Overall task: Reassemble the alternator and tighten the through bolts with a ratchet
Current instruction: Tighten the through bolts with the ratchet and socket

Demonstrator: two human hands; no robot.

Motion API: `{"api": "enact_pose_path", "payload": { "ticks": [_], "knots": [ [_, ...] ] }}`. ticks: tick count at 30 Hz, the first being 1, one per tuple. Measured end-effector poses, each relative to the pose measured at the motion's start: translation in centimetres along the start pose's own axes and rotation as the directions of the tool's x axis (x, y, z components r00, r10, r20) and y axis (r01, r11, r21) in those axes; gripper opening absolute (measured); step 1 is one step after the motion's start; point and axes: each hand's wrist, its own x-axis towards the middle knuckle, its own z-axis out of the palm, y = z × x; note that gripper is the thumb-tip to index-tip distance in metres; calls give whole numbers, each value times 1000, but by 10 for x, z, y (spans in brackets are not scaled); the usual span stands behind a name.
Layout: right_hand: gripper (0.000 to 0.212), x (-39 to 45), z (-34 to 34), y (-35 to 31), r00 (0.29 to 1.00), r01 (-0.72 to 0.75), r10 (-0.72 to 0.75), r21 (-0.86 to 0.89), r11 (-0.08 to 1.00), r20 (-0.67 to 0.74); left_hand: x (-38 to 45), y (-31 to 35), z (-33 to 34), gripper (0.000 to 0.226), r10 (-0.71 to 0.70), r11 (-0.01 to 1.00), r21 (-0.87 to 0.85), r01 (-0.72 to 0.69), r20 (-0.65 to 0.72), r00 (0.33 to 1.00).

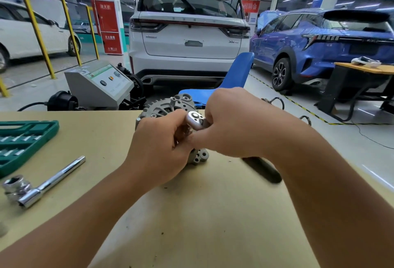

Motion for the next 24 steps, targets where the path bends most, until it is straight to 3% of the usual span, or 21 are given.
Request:
{"api": "enact_pose_path", "payload": {
  "ticks": [3,6,9,12,15,17,20,22,24],
  "knots": [
    [37,-3,-8,-1,994,-9,3,57,998,108,0,-1,-3,22,-21,1000,-18,21,7,1000],
    [6,-1,-7,3,999,12,-12,0,1000,53,-1,-1,-7,12,-6,999,-33,8,77,997],
    [16,1,0,3,1000,-3,2,-58,998,-18,0,2,-4,22,8,1000,-23,-7,50,999],
    [35,-1,-3,3,995,-4,5,-7,1000,102,0,2,0,26,-3,1000,0,3,2,1000],
    [30,-2,-8,4,990,-1,-10,77,997,141,0,-3,-2,21,-11,1000,-12,11,12,1000],
    [15,1,-5,8,997,7,-11,50,999,76,0,-5,-4,14,16,998,-68,-13,56,998],
    [15,5,2,8,1000,-10,10,-20,1000,-16,1,-4,-2,16,30,999,-39,-28,44,999],
    [28,4,1,8,1000,-12,12,-5,1000,27,0,-2,0,12,6,1000,-8,-6,16,1000],
    [38,1,-5,6,992,0,-8,66,998,129,0,-1,0,22,-7,1000,0,7,-5,1000]
  ]
}}
